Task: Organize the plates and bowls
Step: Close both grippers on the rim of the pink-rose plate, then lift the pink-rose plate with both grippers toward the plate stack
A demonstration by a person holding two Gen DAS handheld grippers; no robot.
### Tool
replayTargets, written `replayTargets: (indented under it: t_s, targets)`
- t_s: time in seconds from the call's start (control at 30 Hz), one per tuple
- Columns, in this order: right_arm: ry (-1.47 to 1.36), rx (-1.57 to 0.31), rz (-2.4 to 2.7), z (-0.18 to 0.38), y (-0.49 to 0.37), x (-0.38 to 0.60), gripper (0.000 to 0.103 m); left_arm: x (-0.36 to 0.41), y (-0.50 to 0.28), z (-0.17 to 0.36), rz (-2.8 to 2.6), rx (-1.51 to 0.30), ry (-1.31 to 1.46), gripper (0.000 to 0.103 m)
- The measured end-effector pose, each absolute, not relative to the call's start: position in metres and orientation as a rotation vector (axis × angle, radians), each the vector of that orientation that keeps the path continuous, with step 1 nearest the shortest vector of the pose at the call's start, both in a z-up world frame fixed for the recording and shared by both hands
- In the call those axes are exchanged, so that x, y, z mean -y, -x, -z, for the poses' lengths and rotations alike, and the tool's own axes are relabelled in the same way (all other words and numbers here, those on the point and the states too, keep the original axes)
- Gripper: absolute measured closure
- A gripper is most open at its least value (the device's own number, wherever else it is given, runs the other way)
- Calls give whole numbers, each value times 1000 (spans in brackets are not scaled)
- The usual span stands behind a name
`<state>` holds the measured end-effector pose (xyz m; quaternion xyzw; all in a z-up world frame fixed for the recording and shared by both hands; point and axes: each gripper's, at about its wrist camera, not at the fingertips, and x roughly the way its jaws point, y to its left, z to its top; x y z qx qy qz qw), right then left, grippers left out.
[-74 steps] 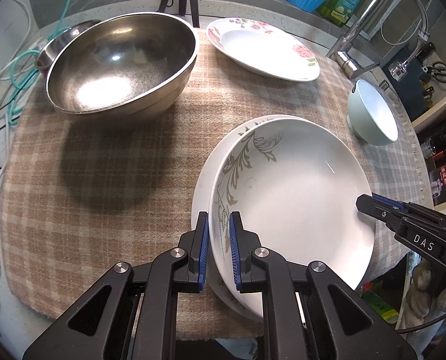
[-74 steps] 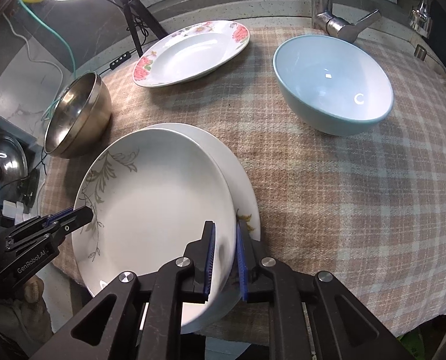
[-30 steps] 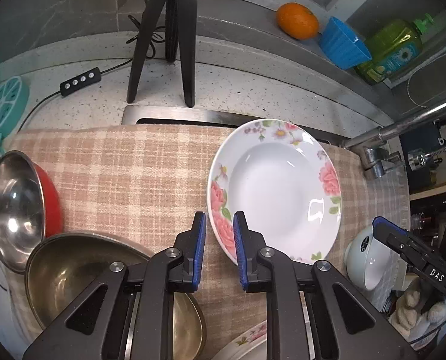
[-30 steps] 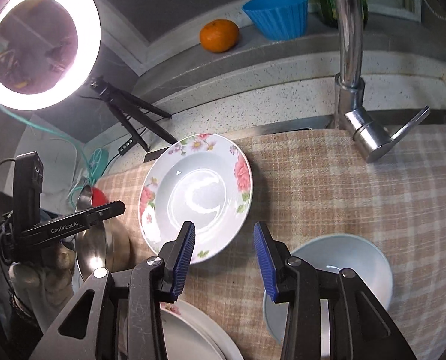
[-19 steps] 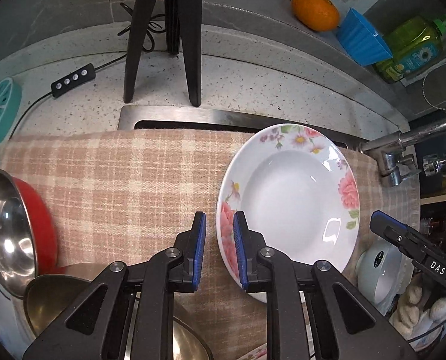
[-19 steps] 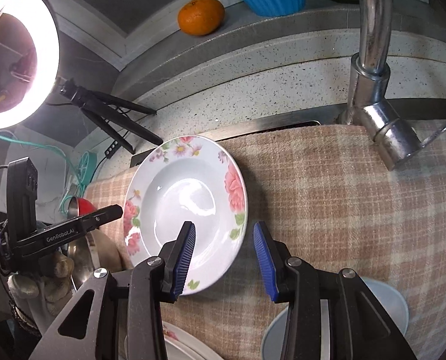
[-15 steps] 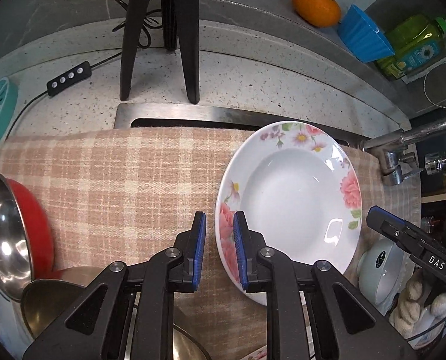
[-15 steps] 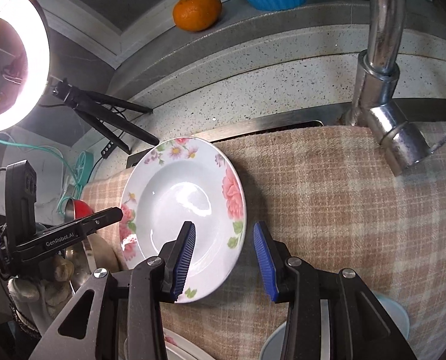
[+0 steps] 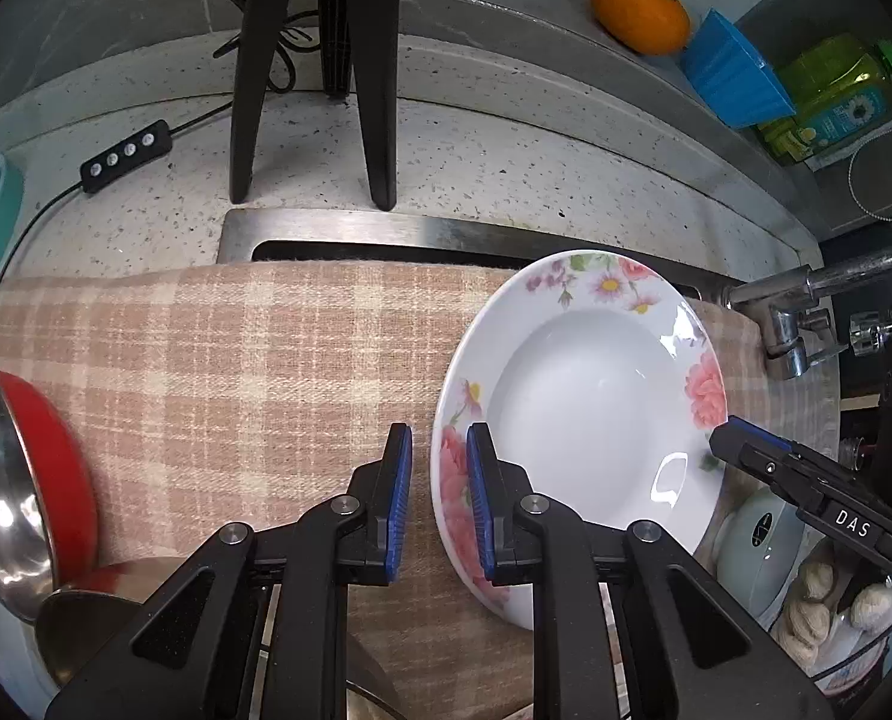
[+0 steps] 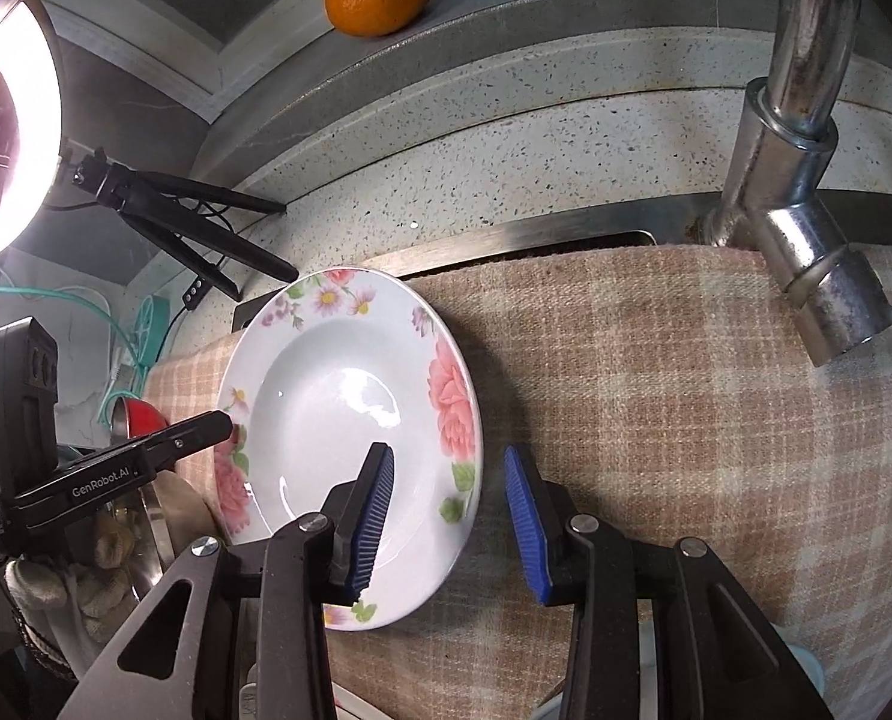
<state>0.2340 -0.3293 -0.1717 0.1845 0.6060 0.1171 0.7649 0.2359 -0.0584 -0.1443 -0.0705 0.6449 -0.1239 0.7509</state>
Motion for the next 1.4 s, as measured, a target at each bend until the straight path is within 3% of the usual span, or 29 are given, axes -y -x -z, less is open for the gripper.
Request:
replayTargets:
  t_s: [0.4, 0.97, 1.4]
  targets:
    - [-393, -1346, -248, 181, -238, 325, 86, 66, -233, 146, 278, -1404, 108, 90]
    - [-408, -1346, -224, 175, -228, 328, 89, 70, -223, 138, 257, -1398, 99, 90]
    - [-414, -1308, -247, 136, -202, 329, 89, 64, -202, 100, 283, -1348, 115, 90]
